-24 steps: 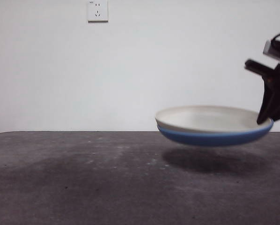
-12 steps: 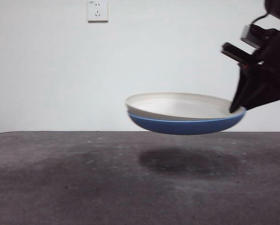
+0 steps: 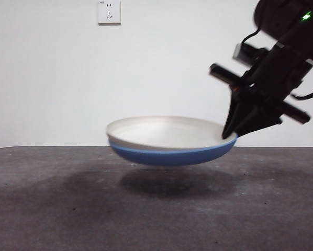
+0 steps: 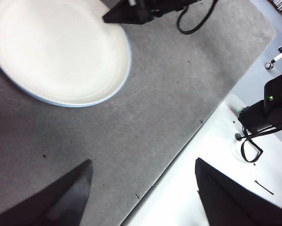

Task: Pick up the white plate, put it on the blue plate, put it on desk

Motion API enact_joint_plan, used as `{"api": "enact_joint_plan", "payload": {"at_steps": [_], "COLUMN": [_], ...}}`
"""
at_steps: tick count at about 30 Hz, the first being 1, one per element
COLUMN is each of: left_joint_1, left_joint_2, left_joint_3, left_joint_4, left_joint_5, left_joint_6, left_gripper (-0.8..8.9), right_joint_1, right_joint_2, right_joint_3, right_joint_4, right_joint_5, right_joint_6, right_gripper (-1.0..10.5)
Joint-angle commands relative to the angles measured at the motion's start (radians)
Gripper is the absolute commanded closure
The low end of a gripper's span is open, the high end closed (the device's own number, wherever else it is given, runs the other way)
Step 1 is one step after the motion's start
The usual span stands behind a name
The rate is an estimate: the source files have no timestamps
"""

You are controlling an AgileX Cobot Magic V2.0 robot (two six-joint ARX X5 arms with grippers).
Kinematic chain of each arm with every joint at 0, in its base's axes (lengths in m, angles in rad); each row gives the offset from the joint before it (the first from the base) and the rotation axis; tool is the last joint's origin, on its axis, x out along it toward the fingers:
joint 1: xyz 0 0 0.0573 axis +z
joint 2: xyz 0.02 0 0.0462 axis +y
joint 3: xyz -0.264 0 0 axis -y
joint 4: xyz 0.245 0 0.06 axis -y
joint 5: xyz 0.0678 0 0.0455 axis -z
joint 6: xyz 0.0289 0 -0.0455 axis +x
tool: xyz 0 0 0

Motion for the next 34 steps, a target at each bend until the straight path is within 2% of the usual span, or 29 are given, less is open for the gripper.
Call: {"api": "enact_joint_plan", "payload": {"at_steps": [1, 11, 21, 30, 34], "left_joint_1": [-0.005, -0.005, -0.005, -0.005, -0.005], "left_joint_2": [0.002, 0.002, 0.002, 0.002, 0.002], "left_joint_3": [0.01, 0.01, 0.01, 0.01, 0.01], "left_joint_4": [0.011, 0.011, 0.01, 0.005, 0.005], "left_joint_5": [0.002, 0.002, 0.002, 0.002, 0.002], "left_joint_6": [0.018, 0.017, 0.016, 0.018, 0.018], "left_gripper": [4.71, 4.71, 4.71, 4.71, 4.71], "right_joint_1": [0.017, 0.024, 0.024, 0.023, 0.023], "right_joint_2": [0.056, 0.211, 0.229, 0.218, 0.179], "right_joint_3": [0.04, 0.114, 0.117, 0.117, 0.117], "right_joint_4": [0.024, 0.024, 0.009, -0.002, -0.025], "right_joint_5": [0.005, 0.007, 0.003, 0.003, 0.002], "right_joint_6": [0.035, 0.034, 0.026, 0.027, 0.024], "right_gripper": [9.3, 9.3, 9.2, 6.3, 6.0]}}
